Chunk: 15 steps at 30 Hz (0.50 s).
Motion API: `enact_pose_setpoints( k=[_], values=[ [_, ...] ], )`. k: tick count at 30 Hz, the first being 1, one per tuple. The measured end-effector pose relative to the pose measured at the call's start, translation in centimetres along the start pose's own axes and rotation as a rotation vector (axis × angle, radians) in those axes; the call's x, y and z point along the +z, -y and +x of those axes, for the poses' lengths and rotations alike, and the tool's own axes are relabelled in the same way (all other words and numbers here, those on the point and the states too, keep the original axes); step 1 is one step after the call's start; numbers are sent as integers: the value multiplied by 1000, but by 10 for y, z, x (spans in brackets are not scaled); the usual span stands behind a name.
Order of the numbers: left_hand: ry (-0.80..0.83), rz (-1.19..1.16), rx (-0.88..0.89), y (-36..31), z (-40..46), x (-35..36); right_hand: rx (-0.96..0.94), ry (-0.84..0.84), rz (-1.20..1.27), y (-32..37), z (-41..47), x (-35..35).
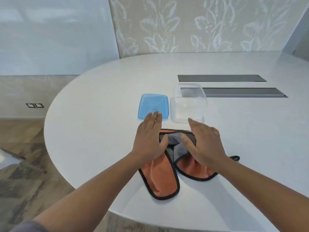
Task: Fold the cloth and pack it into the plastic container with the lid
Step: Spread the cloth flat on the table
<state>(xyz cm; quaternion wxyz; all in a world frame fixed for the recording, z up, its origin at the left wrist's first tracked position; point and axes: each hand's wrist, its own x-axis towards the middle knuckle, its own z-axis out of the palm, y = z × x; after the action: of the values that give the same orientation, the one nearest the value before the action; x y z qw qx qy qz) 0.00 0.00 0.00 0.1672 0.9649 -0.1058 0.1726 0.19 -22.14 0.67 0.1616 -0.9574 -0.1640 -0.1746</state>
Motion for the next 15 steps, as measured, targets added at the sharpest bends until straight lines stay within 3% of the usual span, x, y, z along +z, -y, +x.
enact_pose_setpoints(
  k=[8,15],
  values=[
    [112,-474,-378,2,-30,26,93,8,258,-11,-28,34],
    [75,-404,-374,-2,-44,32,166,20,446,-15,-37,46]
  ],
)
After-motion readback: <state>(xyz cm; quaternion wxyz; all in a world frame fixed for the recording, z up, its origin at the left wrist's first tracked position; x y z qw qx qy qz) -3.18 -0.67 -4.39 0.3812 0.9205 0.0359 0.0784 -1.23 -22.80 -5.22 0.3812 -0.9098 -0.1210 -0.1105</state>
